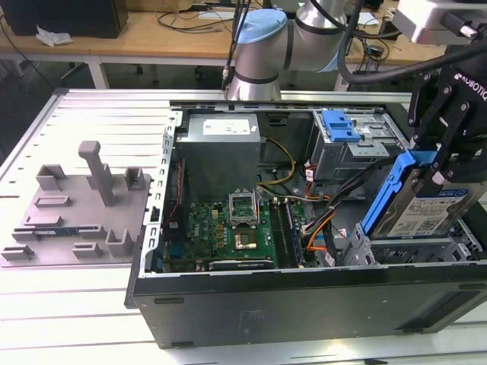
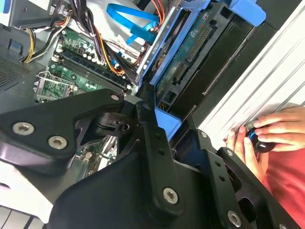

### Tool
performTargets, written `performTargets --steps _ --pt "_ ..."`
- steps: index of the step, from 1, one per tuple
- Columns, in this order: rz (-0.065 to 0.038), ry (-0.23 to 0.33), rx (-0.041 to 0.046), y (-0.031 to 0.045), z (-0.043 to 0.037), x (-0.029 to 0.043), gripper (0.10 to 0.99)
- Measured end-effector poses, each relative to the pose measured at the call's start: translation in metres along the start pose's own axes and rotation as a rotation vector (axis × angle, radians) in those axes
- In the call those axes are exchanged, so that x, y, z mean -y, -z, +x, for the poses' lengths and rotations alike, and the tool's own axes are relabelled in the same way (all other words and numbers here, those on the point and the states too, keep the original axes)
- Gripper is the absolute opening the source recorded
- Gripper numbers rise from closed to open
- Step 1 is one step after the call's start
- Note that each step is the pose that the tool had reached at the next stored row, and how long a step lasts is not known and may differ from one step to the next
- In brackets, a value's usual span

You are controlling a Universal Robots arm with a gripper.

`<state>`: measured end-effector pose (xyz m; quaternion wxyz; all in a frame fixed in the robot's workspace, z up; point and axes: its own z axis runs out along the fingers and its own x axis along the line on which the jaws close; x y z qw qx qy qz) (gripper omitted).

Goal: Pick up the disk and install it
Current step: 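Insert the disk into the insertion slot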

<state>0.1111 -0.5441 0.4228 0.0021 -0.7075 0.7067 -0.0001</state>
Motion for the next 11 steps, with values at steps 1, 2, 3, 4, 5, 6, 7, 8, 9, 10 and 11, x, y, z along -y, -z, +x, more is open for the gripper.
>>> performTargets --steps 1,2,3,4,5,6,7,8,9,10,11 --pt "0.0 0.0 -0.0001 -0.0011 0.0 0.0 0.365" --pt "0.0 0.0 -0.0001 -0.0017 0.0001 0.0 0.365" --pt "0.0 0.0 0.0 -0.0033 0.0001 0.0 0.365" --pt "0.0 0.0 0.0 -0.0048 0.0001 0.0 0.365" --pt "0.0 0.0 0.0001 -0.006 0.0001 0.0 0.365" --pt "0.0 0.0 0.0 -0.007 0.0001 0.0 0.365" --pt "0.0 0.0 -0.0001 -0.0077 0.0001 0.0 0.365" --pt "0.0 0.0 0.0001 -0.0087 0.0001 0.0 0.365" --pt "0.0 0.0 0.0 -0.0094 0.0001 0.0 0.365" --pt "0.0 0.0 0.0 -0.011 0.0001 0.0 0.365" --pt "0.0 0.0 -0.0001 -0.0124 0.0002 0.0 0.365"
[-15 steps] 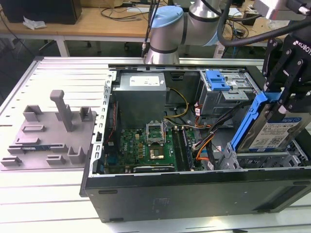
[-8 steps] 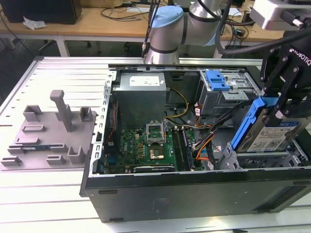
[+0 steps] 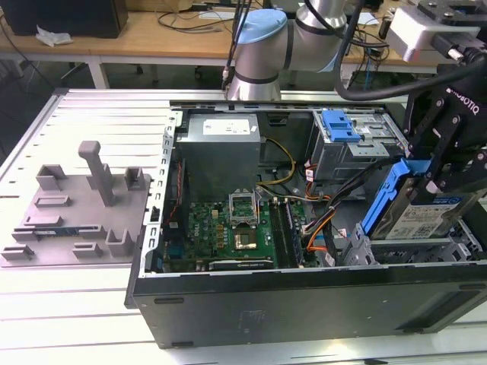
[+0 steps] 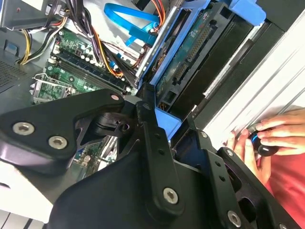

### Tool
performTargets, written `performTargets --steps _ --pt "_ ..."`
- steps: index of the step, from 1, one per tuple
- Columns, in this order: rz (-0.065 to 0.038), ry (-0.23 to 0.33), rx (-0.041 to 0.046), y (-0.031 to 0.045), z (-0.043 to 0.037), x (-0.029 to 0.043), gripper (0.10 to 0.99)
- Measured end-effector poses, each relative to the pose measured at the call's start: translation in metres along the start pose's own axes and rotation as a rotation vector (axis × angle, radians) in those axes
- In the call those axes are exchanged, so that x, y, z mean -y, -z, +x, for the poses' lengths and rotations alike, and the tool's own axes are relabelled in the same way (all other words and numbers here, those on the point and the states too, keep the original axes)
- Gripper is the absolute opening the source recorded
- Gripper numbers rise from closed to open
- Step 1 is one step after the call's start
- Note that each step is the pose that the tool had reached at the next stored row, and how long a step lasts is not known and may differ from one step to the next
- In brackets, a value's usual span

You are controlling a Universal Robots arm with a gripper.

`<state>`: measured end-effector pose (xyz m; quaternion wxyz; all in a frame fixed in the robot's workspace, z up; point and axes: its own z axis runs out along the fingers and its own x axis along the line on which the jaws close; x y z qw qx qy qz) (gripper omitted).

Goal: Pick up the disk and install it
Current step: 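Insert the disk into the insertion slot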

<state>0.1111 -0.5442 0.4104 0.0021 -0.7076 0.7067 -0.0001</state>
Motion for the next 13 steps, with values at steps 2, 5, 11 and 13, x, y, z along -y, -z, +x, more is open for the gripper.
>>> performTargets --steps 2,5,11,13 --pt "0.0 0.0 0.0001 -0.0015 0.0 0.0 0.365" --pt "0.0 0.0 0.0001 -0.0037 0.0001 0.0 0.365" --pt "0.0 0.0 0.0 -0.0069 0.0001 0.0 0.502" --pt "0.0 0.0 0.0 -0.0071 0.0001 0.0 0.502"
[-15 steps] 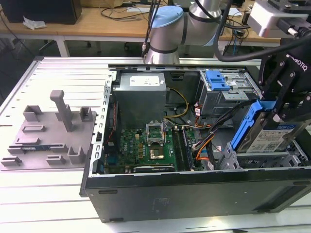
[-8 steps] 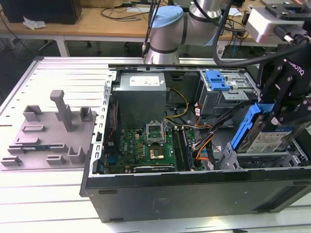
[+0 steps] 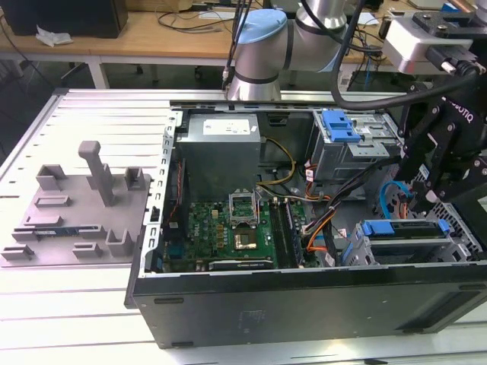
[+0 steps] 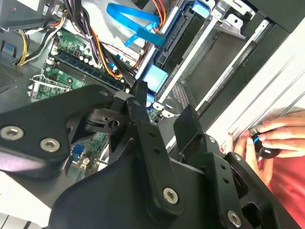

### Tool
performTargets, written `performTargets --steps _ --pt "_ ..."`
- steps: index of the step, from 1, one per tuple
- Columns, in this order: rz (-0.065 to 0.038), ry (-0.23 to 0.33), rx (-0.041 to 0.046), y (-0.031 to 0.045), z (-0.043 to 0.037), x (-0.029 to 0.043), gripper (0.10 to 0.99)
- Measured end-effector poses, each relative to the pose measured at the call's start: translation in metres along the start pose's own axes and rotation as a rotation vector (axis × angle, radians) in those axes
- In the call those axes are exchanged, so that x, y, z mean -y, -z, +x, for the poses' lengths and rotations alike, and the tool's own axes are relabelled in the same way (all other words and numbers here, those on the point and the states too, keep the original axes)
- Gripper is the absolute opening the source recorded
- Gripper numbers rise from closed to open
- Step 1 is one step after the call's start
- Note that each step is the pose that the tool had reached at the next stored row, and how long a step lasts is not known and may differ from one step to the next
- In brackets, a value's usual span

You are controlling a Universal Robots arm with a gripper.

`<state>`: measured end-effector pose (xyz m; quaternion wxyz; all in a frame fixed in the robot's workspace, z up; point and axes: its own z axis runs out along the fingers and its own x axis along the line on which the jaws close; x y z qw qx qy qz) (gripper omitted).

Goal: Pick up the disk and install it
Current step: 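Insert the disk into the insertion slot, then insert the first disk wire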

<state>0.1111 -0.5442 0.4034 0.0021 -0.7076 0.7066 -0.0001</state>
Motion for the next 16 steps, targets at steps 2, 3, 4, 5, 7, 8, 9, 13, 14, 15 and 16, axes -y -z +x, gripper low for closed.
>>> performTargets --steps 2,3,4,5,7,8,9,13,14,15,16 --pt "0.0 0.0 0.0 -0.0001 0.0 0.0 0.502" --pt "0.0 0.0 0.0 -0.0001 0.0 0.0 0.502" --pt "0.0 0.0 0.0 -0.0001 0.0 0.0 0.502" --pt "0.0 0.0 0.0 -0.0002 0.0 0.0 0.502" --pt "0.0 0.0 0.0 -0.0003 0.0 0.0 0.502" --pt "0.0 0.0 0.0 -0.0003 0.0 0.0 0.502" --pt "0.0 0.0 0.0001 -0.0003 0.0 0.0 0.502" --pt "0.0 0.0 0.0002 -0.0004 0.0 0.0 0.502" --pt "0.0 0.0 0.0002 -0.0004 0.0 0.0 0.502" --pt "0.0 0.0 0.0001 -0.0004 -0.0001 0.0 0.502" --pt "0.0 0.0 -0.0003 -0.0004 -0.0006 0.0 0.502"
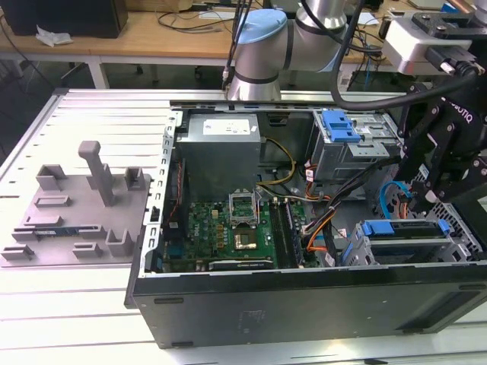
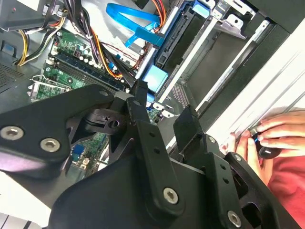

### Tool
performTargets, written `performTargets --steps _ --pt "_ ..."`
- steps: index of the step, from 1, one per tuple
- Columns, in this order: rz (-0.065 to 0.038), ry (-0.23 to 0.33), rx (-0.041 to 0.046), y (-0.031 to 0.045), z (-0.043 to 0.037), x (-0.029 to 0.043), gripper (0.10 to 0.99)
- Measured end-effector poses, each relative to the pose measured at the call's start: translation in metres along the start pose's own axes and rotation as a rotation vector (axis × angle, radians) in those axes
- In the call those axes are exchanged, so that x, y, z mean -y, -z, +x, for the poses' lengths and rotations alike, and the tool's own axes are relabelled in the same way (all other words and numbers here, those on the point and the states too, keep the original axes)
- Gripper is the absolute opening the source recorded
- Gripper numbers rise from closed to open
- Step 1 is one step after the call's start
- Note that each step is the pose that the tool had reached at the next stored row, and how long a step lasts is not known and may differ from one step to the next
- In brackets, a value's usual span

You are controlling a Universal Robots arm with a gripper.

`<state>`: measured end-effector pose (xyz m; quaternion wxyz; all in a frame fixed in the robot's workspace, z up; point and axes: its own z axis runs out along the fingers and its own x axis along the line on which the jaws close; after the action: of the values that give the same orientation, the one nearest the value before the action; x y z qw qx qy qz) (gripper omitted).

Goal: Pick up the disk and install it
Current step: 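Insert the first disk wire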

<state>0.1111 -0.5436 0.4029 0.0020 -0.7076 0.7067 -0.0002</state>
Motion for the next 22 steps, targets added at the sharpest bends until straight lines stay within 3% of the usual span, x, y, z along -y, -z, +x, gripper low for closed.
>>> performTargets --steps 1,2,3,4,5,6,8,9,11,12,16,17,18,20,21,22 --pt "0.0 0.0 -0.002 0.0001 -0.0023 0.0001 0.502" --pt "0.0 0.0 -0.0108 0.0001 -0.0095 0.0 0.502" --pt "-0.006 0.0 -0.0578 0.0001 -0.0174 0.0009 0.502" --pt "-0.01 0.0 -0.0844 0.0001 -0.0194 0.0016 0.502" --pt "-0.012 0.0 -0.1024 0.0001 -0.0207 0.002 0.502" --pt "-0.016 0.001 -0.1367 0.0001 -0.0234 0.0028 0.502" --pt "-0.019 0.001 -0.1782 0.0001 -0.0273 0.0038 0.502" --pt "-0.023 0.001 -0.2156 0.0 -0.0305 0.0048 0.502" --pt "-0.026 0.001 -0.2525 0.0 -0.0342 0.006 0.502" --pt "-0.027 0.001 -0.2676 0.0 -0.0365 0.0076 0.502" --pt "-0.029 -0.01 -0.2696 0.0 -0.0406 0.0132 0.502" --pt "-0.029 -0.011 -0.28 -0.0002 -0.0457 0.0142 0.502" --pt "-0.032 -0.011 -0.3098 0.0 -0.049 0.0145 0.502" --pt "-0.035 -0.008 -0.3559 -0.0002 -0.0526 0.015 0.502" --pt "-0.035 -0.008 -0.3655 -0.0002 -0.0548 0.0158 0.502" --pt "-0.035 -0.008 -0.3698 -0.0005 -0.0586 0.0169 0.502"
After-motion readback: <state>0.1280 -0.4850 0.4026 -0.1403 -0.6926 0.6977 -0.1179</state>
